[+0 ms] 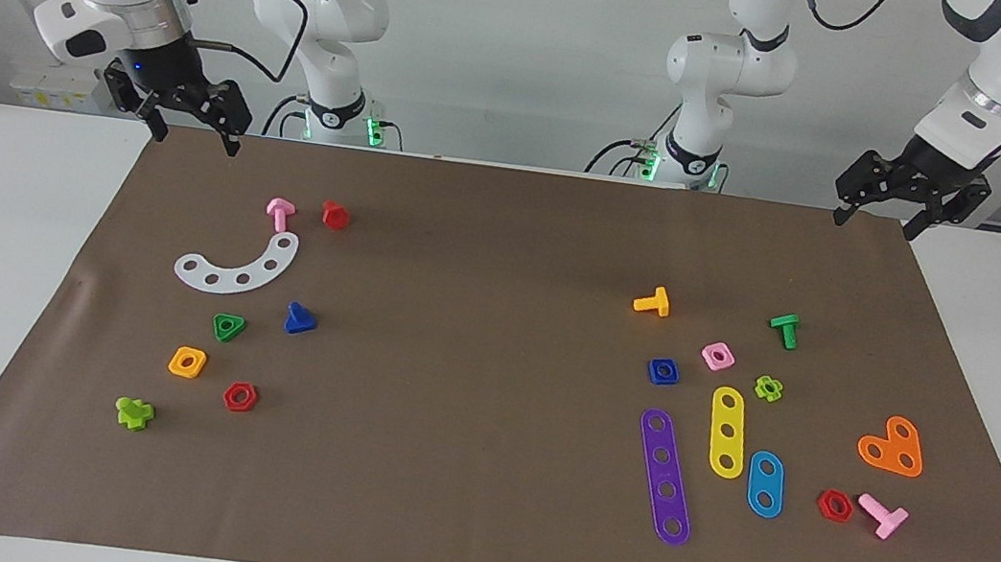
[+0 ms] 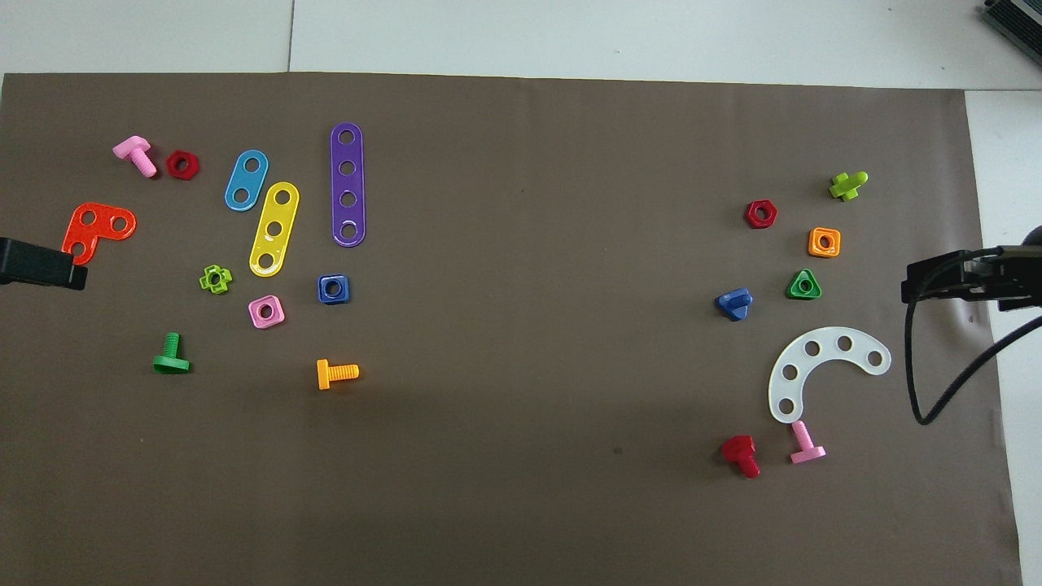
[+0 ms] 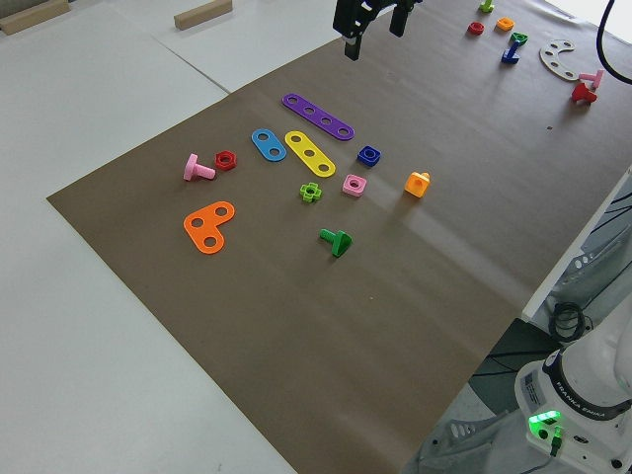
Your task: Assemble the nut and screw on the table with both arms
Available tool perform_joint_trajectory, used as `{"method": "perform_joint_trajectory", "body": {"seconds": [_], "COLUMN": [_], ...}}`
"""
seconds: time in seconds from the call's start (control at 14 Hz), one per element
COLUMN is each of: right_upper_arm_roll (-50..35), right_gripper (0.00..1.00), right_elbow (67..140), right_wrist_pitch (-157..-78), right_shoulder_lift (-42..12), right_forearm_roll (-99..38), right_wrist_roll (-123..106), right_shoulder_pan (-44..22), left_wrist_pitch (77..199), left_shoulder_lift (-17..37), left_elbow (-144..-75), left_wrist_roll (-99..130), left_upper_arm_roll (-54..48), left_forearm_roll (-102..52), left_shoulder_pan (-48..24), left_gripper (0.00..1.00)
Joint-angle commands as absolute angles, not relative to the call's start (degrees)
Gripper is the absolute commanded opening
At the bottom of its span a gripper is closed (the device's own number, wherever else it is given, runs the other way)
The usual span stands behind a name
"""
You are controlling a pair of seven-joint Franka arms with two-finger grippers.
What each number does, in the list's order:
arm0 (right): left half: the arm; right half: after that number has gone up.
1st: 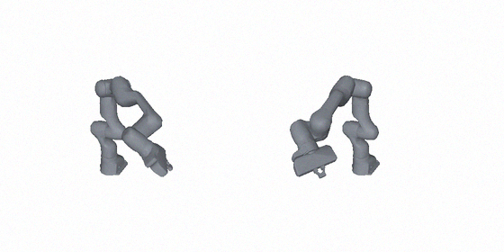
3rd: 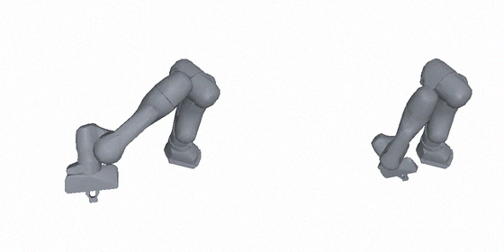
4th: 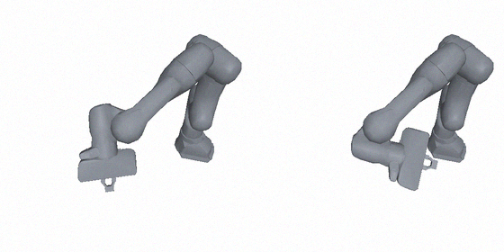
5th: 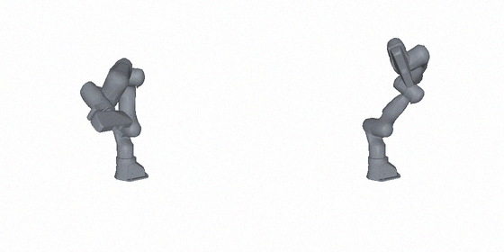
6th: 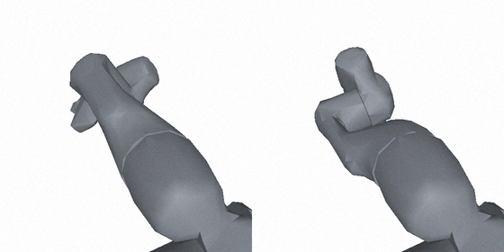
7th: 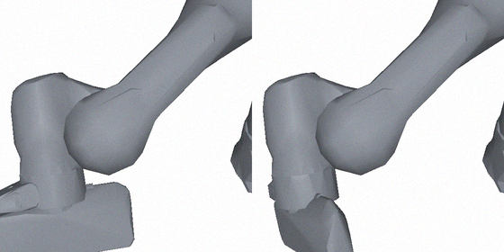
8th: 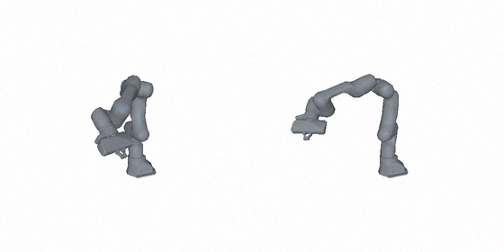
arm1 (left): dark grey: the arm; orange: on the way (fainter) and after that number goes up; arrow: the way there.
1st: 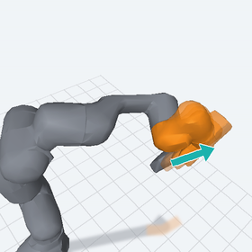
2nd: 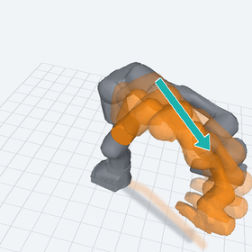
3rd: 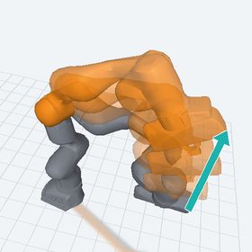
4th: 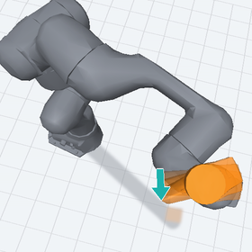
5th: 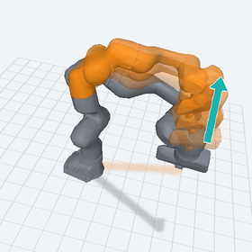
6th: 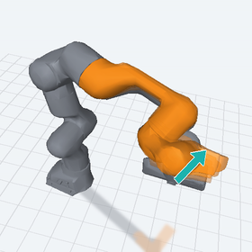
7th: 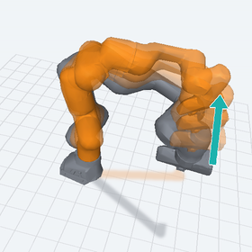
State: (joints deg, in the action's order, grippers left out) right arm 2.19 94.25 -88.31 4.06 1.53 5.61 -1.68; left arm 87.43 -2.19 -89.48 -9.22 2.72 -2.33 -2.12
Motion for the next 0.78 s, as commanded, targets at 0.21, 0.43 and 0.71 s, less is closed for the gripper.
{"method": "perform_joint_trajectory", "body": {"seconds": [0.21, 0.43, 0.71], "right_upper_arm_roll": [2.1, 2.1, 2.1], "right_gripper": [1.00, 1.00, 1.00], "right_elbow": [95.9, 96.2, 97.0], "right_wrist_pitch": [-88.1, -88.3, -89.6], "right_shoulder_lift": [5.5, 5.7, 6.0], "right_forearm_roll": [1.1, 1.1, 1.2], "right_wrist_roll": [7.0, 6.7, 5.3], "right_shoulder_pan": [-1.7, -1.6, -1.7], "left_wrist_pitch": [86.8, 86.8, 86.9], "left_shoulder_lift": [-3.0, -3.0, -3.0], "left_elbow": [-90.2, -90.2, -90.2], "left_wrist_roll": [-8.7, -8.7, -8.7], "left_upper_arm_roll": [2.6, 2.6, 2.6], "left_forearm_roll": [-2.5, -2.5, -2.5], "left_shoulder_pan": [-1.8, -1.8, -1.8], "left_gripper": [1.00, 1.00, 1.00]}}
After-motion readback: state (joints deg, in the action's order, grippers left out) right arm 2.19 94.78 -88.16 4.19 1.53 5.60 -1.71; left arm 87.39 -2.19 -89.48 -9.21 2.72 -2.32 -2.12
